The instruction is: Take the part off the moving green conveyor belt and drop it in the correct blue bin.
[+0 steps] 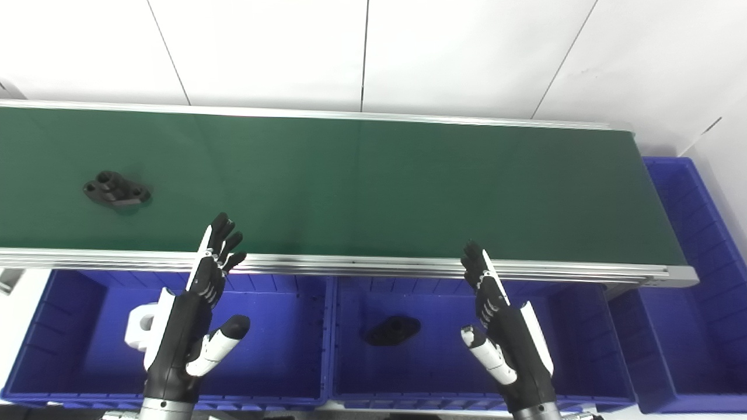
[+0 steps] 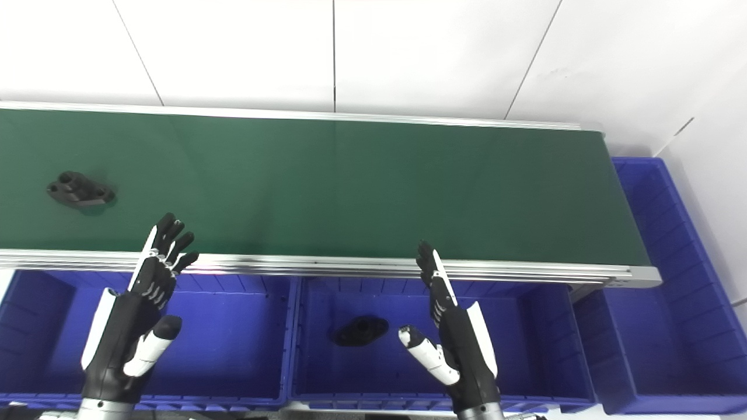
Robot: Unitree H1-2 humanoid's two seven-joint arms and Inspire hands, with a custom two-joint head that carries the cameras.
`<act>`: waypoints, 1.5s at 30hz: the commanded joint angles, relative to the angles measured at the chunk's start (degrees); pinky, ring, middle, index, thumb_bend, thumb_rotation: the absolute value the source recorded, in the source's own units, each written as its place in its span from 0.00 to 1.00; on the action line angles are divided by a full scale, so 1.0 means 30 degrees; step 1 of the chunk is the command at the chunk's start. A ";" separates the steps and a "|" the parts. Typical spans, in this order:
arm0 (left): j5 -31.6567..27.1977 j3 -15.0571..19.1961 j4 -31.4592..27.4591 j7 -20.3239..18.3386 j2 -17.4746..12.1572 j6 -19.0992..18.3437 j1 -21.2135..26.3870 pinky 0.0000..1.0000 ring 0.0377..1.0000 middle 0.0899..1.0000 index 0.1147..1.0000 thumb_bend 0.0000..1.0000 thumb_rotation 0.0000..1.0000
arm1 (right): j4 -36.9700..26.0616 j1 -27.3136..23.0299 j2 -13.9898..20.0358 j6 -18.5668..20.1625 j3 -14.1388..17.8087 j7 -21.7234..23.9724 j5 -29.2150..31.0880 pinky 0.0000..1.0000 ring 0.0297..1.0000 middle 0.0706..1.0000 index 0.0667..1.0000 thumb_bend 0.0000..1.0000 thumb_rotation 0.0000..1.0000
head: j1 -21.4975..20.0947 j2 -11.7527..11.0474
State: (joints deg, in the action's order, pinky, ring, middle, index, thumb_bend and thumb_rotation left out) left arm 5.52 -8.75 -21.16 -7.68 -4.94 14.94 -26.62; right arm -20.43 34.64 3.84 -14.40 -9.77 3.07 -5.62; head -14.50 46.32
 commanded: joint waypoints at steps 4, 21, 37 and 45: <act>0.0019 -0.0072 -0.0696 0.0007 -0.0106 0.0183 0.0044 0.89 0.96 0.99 1.00 0.80 0.84 | -0.0651 0.0060 -0.0043 -0.0172 -0.0018 0.0037 0.0041 1.00 1.00 1.00 1.00 0.83 0.83 | 0.0016 0.0034; -0.0096 -0.0065 -0.0626 -0.0012 -0.0122 0.0266 0.0077 0.90 0.96 1.00 1.00 0.79 0.84 | -0.0774 0.0062 -0.0059 -0.0013 -0.0055 0.0067 0.0094 1.00 1.00 1.00 1.00 0.84 0.82 | 0.0013 0.0033; 0.0673 -0.0833 0.1752 0.0482 0.0575 0.2438 -0.0028 0.90 0.95 0.97 1.00 0.79 0.78 | 0.2024 -0.0191 0.0990 -0.2663 0.0530 0.0238 0.1067 1.00 1.00 1.00 1.00 0.83 0.82 | 0.3538 -0.3628; 0.1643 -0.1191 0.3261 0.0991 0.1339 0.3289 0.0335 0.81 0.91 0.95 0.95 0.83 0.75 | 0.3986 -0.0795 0.1619 -0.3932 0.1102 0.0367 0.1190 1.00 1.00 1.00 1.00 0.85 0.86 | 0.4936 -0.5240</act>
State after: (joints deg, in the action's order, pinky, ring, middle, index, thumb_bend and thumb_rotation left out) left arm 10.40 -11.89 -10.95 -5.55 -1.21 22.47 -26.22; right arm -7.76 32.35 8.14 -22.92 -6.83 3.76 -2.70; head 0.08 30.77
